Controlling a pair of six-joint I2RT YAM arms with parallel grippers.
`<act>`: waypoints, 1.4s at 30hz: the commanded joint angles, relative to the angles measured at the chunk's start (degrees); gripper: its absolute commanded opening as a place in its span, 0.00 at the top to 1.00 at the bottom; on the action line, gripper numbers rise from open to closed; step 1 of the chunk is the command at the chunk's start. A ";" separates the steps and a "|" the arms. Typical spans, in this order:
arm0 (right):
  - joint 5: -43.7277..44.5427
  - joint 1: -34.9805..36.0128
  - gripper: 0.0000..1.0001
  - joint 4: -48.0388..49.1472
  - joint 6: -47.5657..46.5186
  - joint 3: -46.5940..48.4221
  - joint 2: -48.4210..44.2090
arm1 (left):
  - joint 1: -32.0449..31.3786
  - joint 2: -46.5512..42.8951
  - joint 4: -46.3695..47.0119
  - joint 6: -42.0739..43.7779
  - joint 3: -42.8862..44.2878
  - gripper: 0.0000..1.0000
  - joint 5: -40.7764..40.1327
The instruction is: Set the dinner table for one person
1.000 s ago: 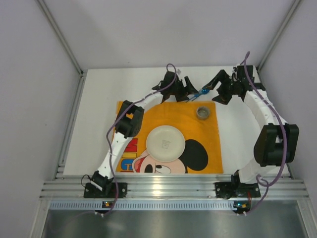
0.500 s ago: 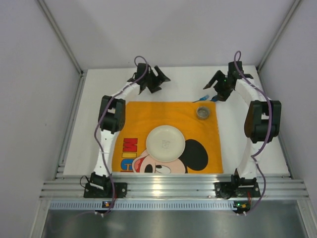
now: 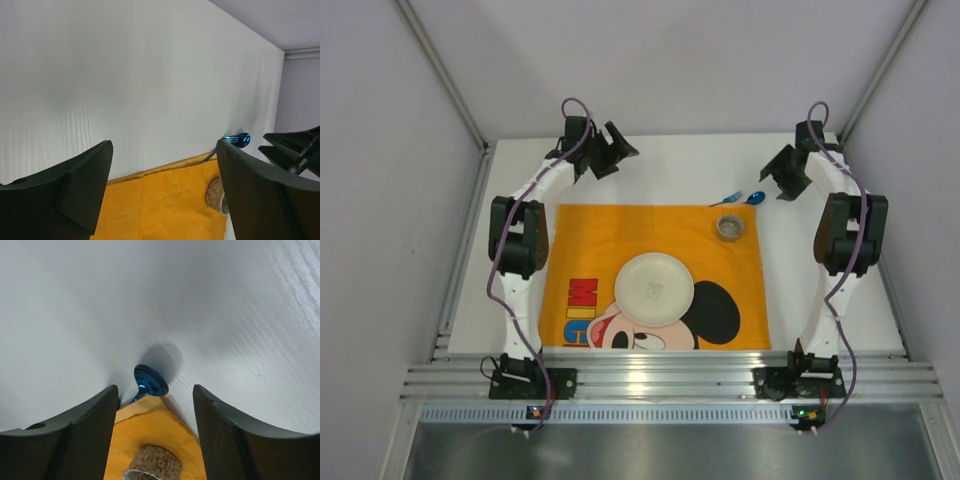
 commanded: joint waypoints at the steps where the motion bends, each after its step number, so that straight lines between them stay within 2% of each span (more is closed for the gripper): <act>1: 1.80 0.12 0.39 0.13 0.21 2.70 3.09 | 0.17 -3.27 -2.11 2.28 -2.39 0.11 -0.37; 5: 1.80 0.21 0.53 0.92 0.56 2.79 4.59 | 0.34 -3.53 -4.04 3.77 -2.39 0.11 -0.63; 12: 0.30 1.88 0.61 3.03 1.09 2.88 6.52 | 0.87 -3.62 -6.07 5.62 -2.92 0.11 -1.51; 19: -0.31 2.76 0.76 4.53 1.35 3.84 8.89 | 1.13 -3.53 -7.65 6.50 -3.01 0.11 -1.60; 22: -0.40 2.85 0.87 5.23 1.26 4.55 9.86 | 1.13 -3.80 -8.88 7.72 -2.66 0.11 -1.86; 24: -0.31 2.85 0.99 5.49 0.57 5.95 10.39 | 1.31 -4.15 -10.10 8.34 -2.39 0.11 -2.13; 28: 0.91 2.67 1.00 5.14 -0.84 9.72 10.56 | 1.66 -5.29 -12.03 10.18 -2.66 0.11 -2.56; 32: 2.58 2.58 1.00 2.95 -2.86 17.35 10.04 | 1.92 -7.92 -13.53 11.94 -3.79 0.11 -3.09; 36: 2.67 2.76 1.00 1.19 -6.98 21.77 6.71 | 2.10 -11.26 -14.06 13.17 -6.08 0.11 -3.97; 40: -4.07 3.20 1.00 3.90 -11.38 20.90 0.56 | 2.54 -15.73 -14.24 13.88 -9.42 0.11 -4.32; 42: -13.03 5.11 1.00 7.50 -14.28 18.01 -3.92 | 2.72 -17.41 -14.07 14.40 -12.05 0.11 -4.41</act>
